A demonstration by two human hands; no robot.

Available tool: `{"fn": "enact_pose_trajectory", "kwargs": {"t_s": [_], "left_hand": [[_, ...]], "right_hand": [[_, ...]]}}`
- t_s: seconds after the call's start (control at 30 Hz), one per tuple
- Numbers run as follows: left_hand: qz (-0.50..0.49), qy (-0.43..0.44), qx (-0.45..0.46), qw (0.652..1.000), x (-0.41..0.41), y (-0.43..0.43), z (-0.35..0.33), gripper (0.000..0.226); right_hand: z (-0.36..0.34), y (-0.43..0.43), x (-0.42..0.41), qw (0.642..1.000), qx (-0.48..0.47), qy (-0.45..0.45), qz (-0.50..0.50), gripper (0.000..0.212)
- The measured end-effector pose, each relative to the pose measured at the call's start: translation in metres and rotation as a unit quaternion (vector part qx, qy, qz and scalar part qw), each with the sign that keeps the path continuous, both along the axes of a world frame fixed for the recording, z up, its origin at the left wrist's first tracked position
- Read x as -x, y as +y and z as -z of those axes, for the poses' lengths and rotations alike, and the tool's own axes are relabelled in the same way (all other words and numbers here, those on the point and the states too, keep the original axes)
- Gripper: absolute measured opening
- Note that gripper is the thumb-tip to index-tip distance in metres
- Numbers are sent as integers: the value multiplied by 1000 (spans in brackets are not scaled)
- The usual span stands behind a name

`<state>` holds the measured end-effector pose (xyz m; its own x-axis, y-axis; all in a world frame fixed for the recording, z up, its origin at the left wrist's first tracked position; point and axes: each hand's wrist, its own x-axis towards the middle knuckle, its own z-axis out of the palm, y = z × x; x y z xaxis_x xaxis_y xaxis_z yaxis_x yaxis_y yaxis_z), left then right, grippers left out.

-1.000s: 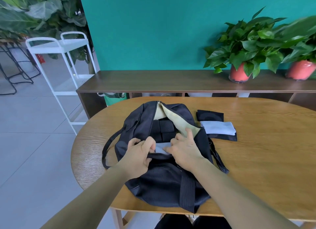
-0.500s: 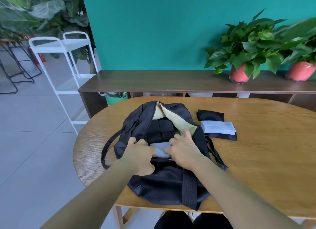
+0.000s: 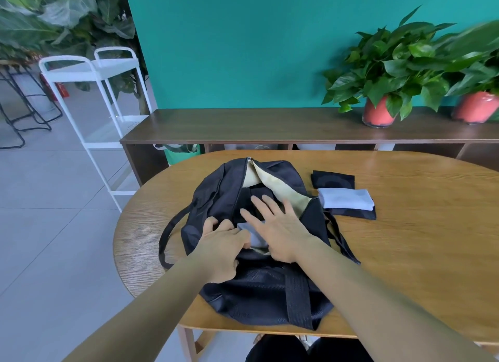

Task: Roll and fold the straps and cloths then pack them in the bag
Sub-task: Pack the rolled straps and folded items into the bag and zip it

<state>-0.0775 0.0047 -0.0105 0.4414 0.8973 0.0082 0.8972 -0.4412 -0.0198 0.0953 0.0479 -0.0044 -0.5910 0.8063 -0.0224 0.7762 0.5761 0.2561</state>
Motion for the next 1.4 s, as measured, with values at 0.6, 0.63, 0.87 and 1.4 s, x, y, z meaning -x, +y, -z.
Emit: {"fn": "enact_pose_trajectory", "kwargs": {"t_s": [0.6, 0.63, 0.87, 1.4], "left_hand": [[85, -178, -48, 979, 25, -12, 4, 36], [79, -185, -48, 978, 25, -14, 4, 41], [50, -183, -37, 981, 21, -18, 4, 63], [8, -12, 69, 997, 0, -15, -8, 35]], "right_hand": [[-3, 9, 10, 991, 116, -65, 26, 87], [-5, 8, 9, 991, 111, -65, 24, 86], [-16, -16, -10, 997, 72, 2, 11, 63], [-12, -53, -54, 996, 70, 40, -29, 22]]}}
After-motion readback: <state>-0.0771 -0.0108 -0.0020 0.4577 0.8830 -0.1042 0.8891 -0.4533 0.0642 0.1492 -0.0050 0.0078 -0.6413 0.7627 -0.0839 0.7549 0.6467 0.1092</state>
